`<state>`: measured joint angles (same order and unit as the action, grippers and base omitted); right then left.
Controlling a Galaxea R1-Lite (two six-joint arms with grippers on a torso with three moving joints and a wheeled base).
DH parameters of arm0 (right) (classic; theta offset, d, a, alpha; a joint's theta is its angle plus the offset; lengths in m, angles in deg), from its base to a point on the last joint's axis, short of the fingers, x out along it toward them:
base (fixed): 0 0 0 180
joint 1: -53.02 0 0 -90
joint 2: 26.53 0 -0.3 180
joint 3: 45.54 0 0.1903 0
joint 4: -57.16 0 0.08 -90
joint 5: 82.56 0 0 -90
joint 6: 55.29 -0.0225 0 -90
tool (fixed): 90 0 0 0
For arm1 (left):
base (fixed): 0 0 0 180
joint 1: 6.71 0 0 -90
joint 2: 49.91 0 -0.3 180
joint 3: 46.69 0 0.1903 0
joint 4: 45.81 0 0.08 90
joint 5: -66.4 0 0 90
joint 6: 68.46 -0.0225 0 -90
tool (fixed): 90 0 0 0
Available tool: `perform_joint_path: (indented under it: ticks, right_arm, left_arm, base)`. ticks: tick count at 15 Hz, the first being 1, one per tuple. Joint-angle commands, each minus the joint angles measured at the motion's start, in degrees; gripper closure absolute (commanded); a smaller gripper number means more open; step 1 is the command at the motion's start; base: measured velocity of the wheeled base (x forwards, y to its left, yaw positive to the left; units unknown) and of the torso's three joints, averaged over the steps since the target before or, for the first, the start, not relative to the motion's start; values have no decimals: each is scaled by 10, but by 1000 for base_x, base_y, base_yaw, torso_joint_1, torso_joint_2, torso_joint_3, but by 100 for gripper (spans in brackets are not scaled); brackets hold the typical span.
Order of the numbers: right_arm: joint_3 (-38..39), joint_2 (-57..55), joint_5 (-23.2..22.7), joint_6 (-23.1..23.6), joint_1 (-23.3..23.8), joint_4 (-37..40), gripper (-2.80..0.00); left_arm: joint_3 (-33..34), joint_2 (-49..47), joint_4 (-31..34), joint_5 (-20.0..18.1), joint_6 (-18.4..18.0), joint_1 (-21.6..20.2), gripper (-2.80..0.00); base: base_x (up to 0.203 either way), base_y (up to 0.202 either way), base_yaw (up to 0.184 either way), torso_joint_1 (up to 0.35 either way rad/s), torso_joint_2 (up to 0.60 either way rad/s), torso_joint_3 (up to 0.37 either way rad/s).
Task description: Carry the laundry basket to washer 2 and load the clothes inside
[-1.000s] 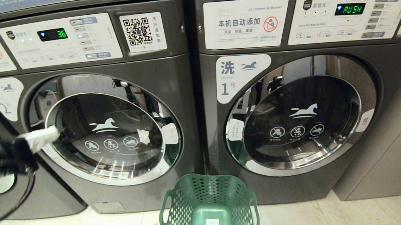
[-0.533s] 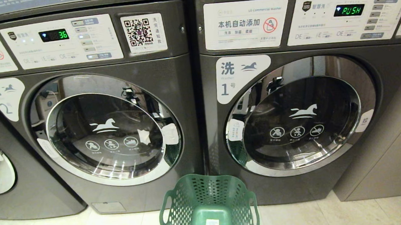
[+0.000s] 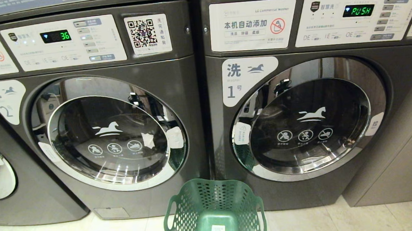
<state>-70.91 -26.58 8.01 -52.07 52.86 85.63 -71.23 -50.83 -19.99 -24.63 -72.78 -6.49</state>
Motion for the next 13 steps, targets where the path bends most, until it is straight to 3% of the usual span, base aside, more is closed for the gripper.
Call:
perform_joint_path:
  ticks: [1, 6, 13]
  right_arm:
    - [0, 0, 0, 1, 0, 1, 0]
    - [-1, 0, -20, 7, 0, 2, 0]
    - [0, 0, -8, 6, 0, 1, 0]
  left_arm:
    - [3, 8, -3, 1, 1, 0, 0]
    - [5, 8, -6, 4, 1, 0, 0]
    - [5, 8, -6, 4, 1, 0, 0]
  base:
    - [0, 0, 0, 0, 0, 0]
    - [0, 0, 0, 0, 0, 0]
    - [0, 0, 0, 0, 0, 0]
